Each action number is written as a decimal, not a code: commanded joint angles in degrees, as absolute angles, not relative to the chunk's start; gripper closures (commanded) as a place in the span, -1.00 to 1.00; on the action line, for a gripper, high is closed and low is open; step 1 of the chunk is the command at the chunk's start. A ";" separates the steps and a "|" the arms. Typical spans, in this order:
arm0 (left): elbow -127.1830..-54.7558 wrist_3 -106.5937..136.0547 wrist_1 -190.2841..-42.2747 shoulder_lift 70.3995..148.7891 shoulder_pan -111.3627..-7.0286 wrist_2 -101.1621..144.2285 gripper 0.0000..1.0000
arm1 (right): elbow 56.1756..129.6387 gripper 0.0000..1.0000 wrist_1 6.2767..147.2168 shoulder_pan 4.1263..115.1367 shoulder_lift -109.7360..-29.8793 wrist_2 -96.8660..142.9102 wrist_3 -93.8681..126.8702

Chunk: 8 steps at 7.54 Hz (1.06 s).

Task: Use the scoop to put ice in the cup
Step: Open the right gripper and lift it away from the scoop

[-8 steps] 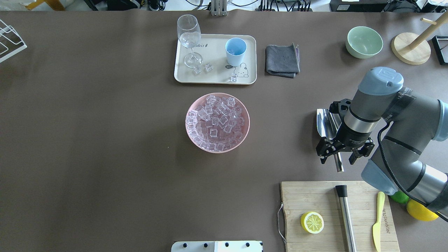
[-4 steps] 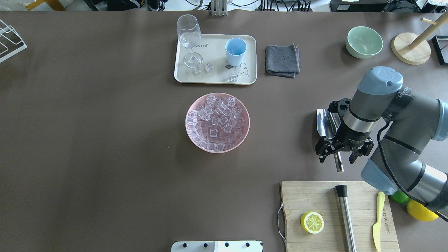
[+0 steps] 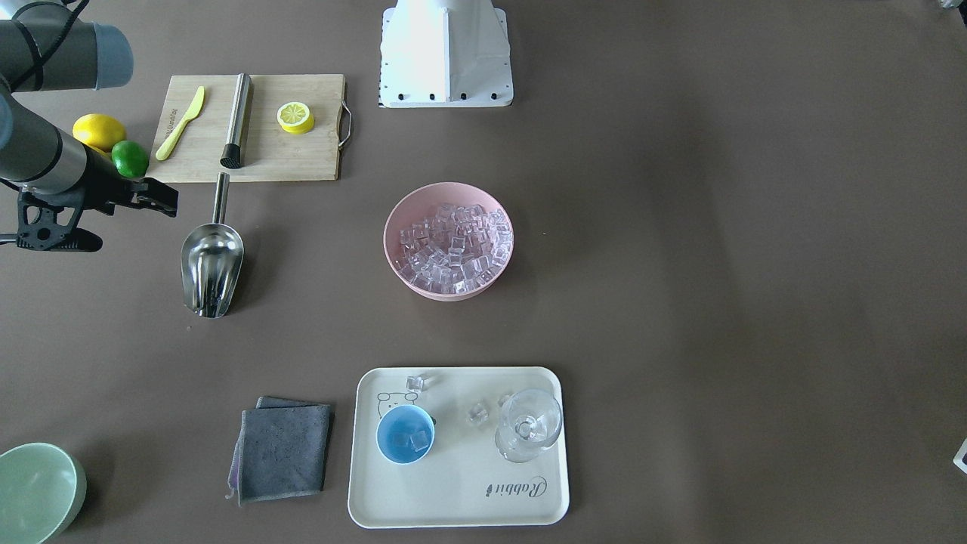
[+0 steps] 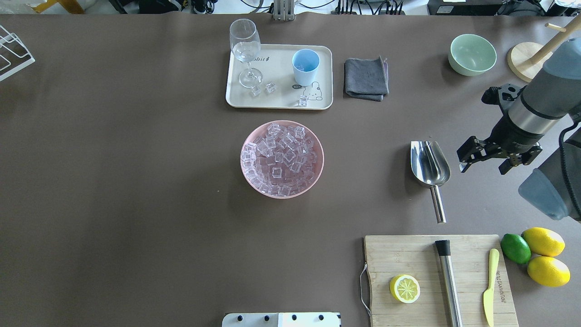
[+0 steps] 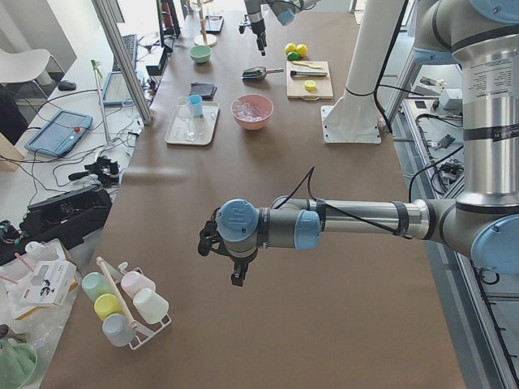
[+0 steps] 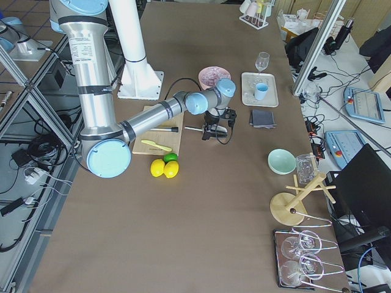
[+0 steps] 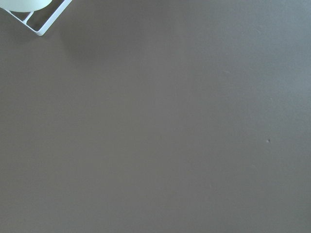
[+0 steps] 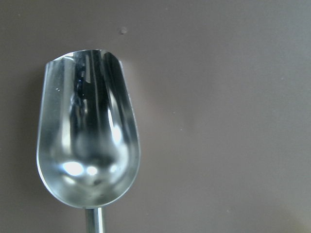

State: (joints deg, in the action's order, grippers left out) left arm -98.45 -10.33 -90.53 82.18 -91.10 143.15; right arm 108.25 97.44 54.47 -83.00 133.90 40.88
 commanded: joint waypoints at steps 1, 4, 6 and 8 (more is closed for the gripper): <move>-98.43 -10.28 -90.53 82.18 -91.14 143.17 -0.97 | 108.63 -0.99 97.56 65.34 -91.20 130.96 23.99; -98.61 -10.28 -90.53 82.18 -91.23 143.17 -0.97 | 104.26 -0.99 97.65 82.56 -95.36 129.90 1.65; -98.70 -10.28 -90.53 82.18 -91.14 143.17 -0.97 | 100.30 -0.99 97.47 88.83 -95.36 129.99 -3.93; -98.70 -10.28 -90.53 82.18 -91.14 143.17 -0.97 | 99.93 -0.99 97.47 89.73 -96.06 129.90 -3.43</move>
State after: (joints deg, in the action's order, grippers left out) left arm -98.64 -10.28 -90.53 82.18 -91.15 143.17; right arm 100.71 97.50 88.15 -95.64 129.95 -2.70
